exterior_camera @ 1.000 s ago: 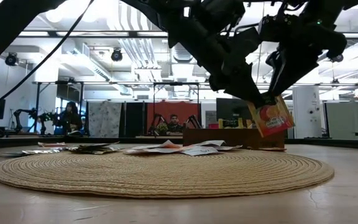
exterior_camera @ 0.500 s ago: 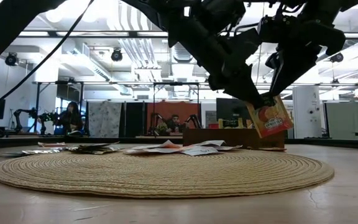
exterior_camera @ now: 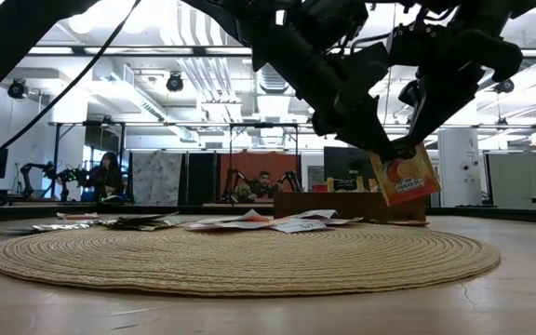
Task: Pick & Place Tea
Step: Put the mango tea bag into the right section of the wooden organizer
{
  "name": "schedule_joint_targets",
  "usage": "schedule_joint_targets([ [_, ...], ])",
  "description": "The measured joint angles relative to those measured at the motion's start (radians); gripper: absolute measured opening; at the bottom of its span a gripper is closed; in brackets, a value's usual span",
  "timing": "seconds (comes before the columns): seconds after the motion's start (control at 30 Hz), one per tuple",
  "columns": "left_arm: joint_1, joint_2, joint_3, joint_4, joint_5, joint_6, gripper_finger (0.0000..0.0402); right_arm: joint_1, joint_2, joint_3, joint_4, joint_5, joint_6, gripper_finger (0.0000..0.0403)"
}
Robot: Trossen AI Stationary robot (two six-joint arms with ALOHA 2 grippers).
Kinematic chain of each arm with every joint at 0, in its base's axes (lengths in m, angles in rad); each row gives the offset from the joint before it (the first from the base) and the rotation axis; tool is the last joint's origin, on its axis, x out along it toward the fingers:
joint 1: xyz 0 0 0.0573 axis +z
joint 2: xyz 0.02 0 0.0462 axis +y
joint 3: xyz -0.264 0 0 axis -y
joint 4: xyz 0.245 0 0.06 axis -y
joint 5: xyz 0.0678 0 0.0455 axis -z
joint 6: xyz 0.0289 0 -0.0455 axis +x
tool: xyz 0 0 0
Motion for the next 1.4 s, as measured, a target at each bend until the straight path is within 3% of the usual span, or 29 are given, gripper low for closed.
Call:
schedule_joint_targets([
  [0.33, -0.001, -0.038, 0.001, 0.013, -0.063, -0.106, 0.0, -0.003, 0.002, -0.003, -0.028, 0.01, 0.024, 0.0008],
  [0.87, -0.002, -0.056, -0.003, -0.029, -0.062, -0.112, 0.0, -0.012, -0.011, -0.005, -0.069, 0.038, 0.023, 0.0014],
  [1.27, -0.001, -0.054, -0.006, -0.027, -0.064, -0.078, 0.0, -0.011, -0.012, 0.075, -0.073, 0.08, -0.016, 0.0147],
  [1.4, -0.001, -0.054, -0.006, -0.013, -0.065, -0.078, 0.0, -0.01, -0.012, 0.079, -0.073, 0.082, -0.032, 0.0174],
])
